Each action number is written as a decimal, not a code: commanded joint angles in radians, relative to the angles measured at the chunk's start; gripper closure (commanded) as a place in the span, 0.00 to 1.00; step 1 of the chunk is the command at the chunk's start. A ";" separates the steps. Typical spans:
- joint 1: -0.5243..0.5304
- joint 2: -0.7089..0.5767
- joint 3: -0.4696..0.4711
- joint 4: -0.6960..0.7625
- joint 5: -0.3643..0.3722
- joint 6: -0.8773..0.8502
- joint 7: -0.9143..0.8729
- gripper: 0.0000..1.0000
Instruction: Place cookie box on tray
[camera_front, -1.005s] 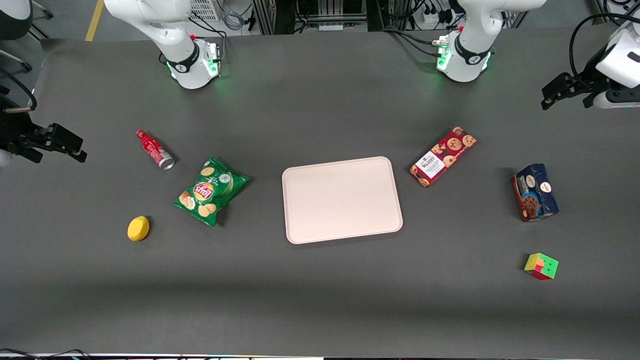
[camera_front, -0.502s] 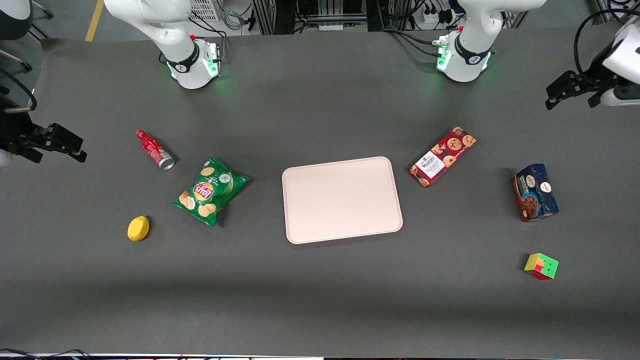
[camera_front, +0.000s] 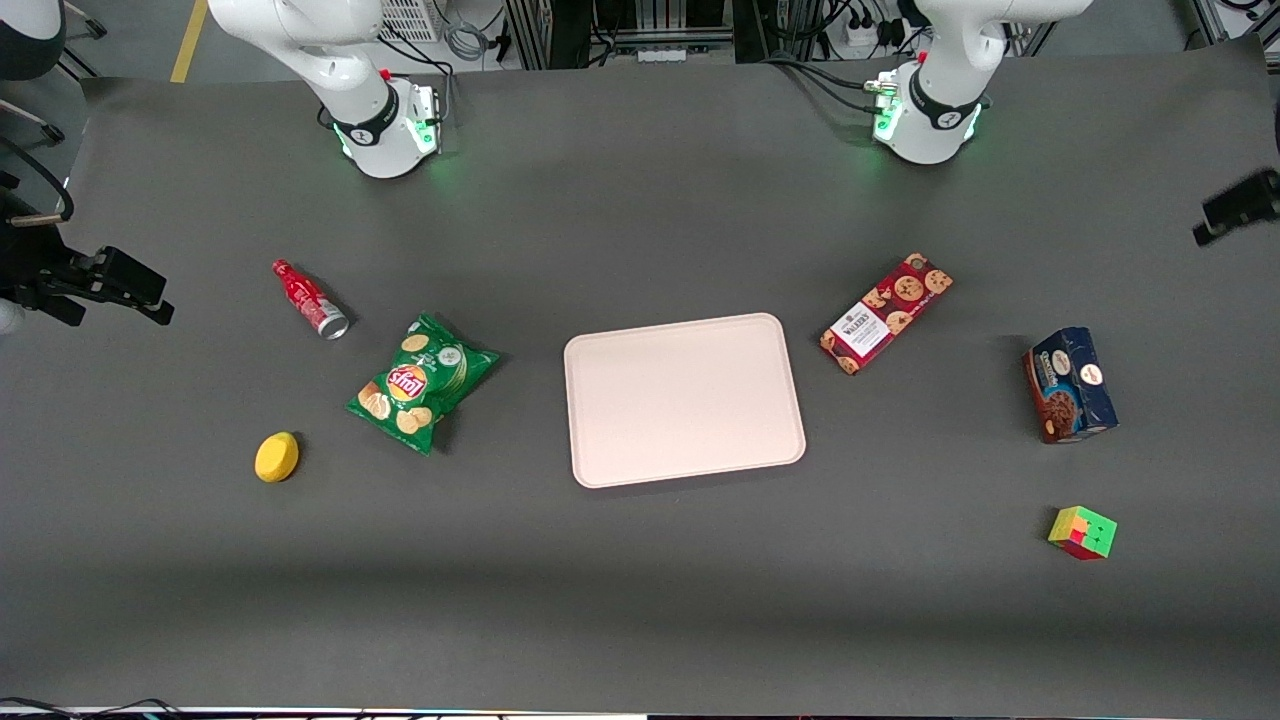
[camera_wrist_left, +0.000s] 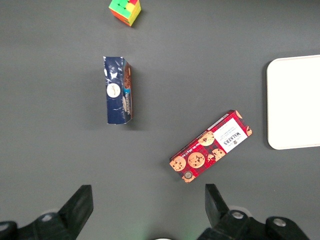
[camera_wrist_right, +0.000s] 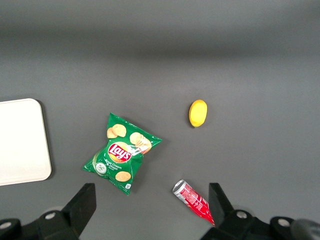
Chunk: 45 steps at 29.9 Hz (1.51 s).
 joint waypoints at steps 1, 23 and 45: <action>0.004 0.167 0.041 0.051 -0.009 0.093 0.043 0.00; 0.011 0.386 0.041 -0.301 -0.074 0.614 0.041 0.00; 0.007 0.316 0.035 -0.453 -0.097 0.680 0.018 1.00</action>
